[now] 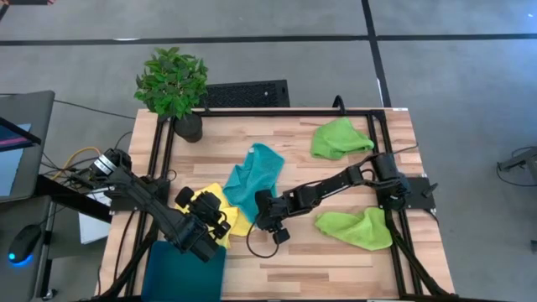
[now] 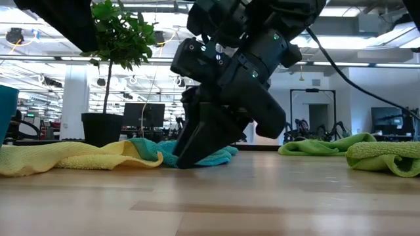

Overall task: Fold microfiber towels
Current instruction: Fold the blue microfiber towel

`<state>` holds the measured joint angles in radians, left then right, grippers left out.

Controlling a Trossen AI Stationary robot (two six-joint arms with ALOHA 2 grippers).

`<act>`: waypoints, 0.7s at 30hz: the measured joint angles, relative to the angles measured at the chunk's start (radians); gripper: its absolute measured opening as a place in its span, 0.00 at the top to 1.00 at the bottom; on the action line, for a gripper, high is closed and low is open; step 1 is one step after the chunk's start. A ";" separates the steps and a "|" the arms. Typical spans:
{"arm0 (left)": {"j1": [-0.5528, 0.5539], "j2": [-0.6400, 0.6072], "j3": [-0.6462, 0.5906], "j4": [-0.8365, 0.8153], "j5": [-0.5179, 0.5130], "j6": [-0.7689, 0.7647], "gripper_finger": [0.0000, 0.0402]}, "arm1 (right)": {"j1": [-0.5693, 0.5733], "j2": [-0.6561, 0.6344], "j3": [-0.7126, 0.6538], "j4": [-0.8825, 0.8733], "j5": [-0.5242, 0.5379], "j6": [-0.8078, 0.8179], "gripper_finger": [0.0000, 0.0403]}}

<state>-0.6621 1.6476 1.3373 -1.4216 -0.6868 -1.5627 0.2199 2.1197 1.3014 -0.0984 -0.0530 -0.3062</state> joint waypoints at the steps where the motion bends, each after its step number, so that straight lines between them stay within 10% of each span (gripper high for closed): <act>1: 0.000 0.000 0.000 0.000 0.000 0.000 0.72 | 0.000 0.000 0.000 -0.003 0.007 0.012 0.63; 10: 0.001 0.000 0.000 -0.001 -0.001 -0.001 0.72 | 0.001 -0.025 0.001 -0.092 0.055 0.086 0.96; 21: 0.053 0.026 0.001 0.077 0.010 0.225 0.72 | 0.003 -0.168 0.000 -0.314 0.056 0.105 0.98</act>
<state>-0.6089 1.6735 1.3381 -1.3451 -0.6764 -1.3376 0.2226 1.9517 1.3018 -0.4122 0.0026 -0.2008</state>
